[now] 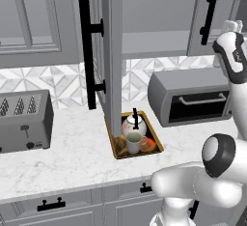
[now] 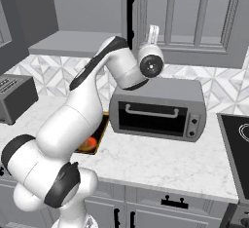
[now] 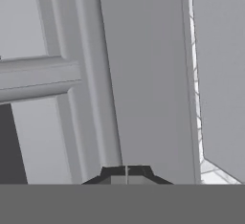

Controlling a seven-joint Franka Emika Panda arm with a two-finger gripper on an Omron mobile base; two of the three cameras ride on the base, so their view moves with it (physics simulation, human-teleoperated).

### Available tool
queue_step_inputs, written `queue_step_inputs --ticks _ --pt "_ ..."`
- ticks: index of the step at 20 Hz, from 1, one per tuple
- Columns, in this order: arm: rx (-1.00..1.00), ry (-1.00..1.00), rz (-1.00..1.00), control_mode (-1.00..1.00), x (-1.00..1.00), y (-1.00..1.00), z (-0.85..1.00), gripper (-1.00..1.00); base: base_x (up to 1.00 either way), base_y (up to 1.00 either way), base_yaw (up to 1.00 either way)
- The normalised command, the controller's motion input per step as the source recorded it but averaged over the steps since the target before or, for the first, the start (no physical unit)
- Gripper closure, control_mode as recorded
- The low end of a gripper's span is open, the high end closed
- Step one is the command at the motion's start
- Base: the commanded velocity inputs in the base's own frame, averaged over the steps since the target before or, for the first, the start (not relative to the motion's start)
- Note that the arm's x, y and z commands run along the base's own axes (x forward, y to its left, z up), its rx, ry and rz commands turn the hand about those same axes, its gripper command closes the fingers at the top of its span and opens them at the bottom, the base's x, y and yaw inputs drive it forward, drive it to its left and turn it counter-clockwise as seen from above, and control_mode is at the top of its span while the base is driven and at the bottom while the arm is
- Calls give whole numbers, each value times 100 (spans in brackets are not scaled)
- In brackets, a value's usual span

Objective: Pick the kettle from the counter and place it on the tray. Then pick the mug from the cabinet and place it on the tray. Then close the cabinet doors.

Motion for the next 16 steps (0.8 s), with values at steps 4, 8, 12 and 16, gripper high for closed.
queue_step_inputs --ticks 4,8,12,16 --pt "10 0 -4 -100 100 27 -24 100 0 0 0" --pt "2 5 0 -100 96 8 -30 100 0 0 0" --pt "0 2 0 -100 36 0 -5 100 0 0 0" --pt "-1 0 0 -100 -64 -6 0 100 0 0 0"
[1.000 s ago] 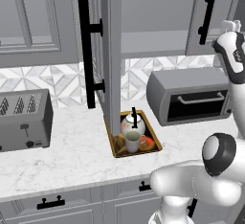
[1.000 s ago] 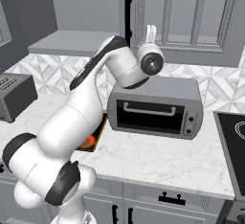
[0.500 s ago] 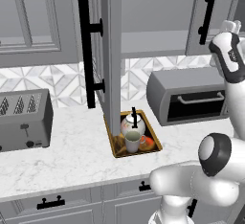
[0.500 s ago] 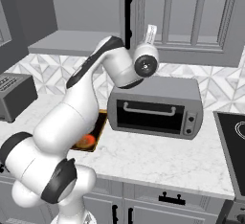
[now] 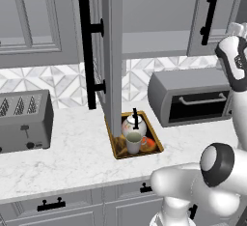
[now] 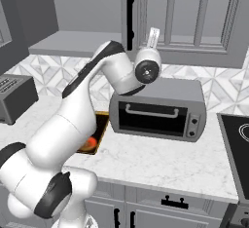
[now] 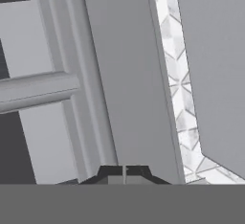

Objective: Pick the kettle from the counter and place it on the tray. Then pick the mug from the cabinet and place it on the tray. Then close the cabinet doors.

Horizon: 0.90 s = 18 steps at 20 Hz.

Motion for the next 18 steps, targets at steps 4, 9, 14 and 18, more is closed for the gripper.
queue_step_inputs --ticks 4,9,14,18 --pt "-8 0 0 -100 -100 6 11 100 0 0 0" --pt "-10 0 2 -100 -81 23 18 100 0 0 0" --pt "-1 0 0 -100 -16 22 0 100 0 0 0" --pt "-8 -3 0 -100 -96 90 4 100 0 0 0"
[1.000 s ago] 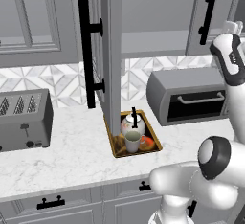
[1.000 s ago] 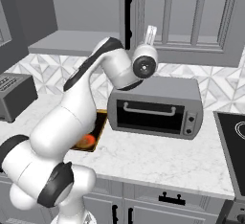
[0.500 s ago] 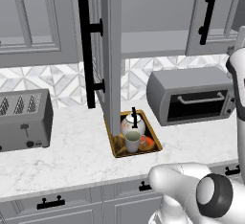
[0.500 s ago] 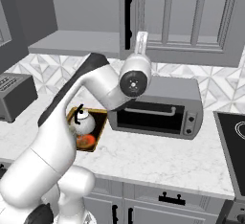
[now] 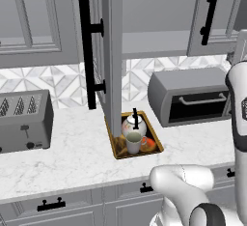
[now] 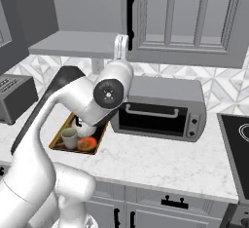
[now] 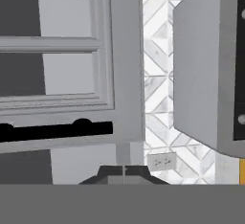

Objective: Pick the kettle from the counter and place it on the tray. Then pick the mug from the cabinet and place it on the tray. Then close the cabinet doors.

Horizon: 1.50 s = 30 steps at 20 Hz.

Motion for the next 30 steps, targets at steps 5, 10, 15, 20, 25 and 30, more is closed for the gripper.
queue_step_inputs --ticks 5,10,15,20,25,30 --pt "-15 -8 0 -100 -100 100 1 100 0 0 0" --pt "-23 -5 0 -100 -100 100 0 100 0 0 0" --pt "-19 -1 0 -100 -99 100 0 100 0 0 0" --pt "-2 0 0 -100 -7 12 0 100 0 0 0" --pt "-3 0 0 -100 -32 63 -9 100 0 0 0" --pt "-1 0 -5 -100 -79 92 -35 100 0 0 0"
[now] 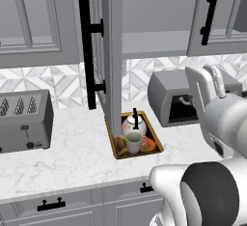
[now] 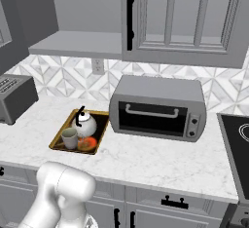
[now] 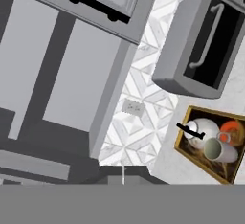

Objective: Pick the kettle from the counter and place it on the tray. Then pick the mug from the cabinet and place it on the tray. Then close the cabinet doors.

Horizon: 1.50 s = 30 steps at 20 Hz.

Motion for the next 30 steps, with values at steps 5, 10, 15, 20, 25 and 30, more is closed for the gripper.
queue_step_inputs --ticks 5,10,15,20,25,30 --pt "0 -2 -16 -100 -39 94 -77 100 0 0 0" --pt "3 -14 -15 -100 -32 67 -55 100 0 0 0" --pt "7 -13 -11 -100 0 64 -25 100 0 0 0" --pt "0 -8 -3 -100 49 99 -17 100 0 0 0" --pt "0 -2 -6 -100 87 97 -19 100 0 0 0" --pt "-8 -3 -13 -100 100 77 -30 100 0 0 0"
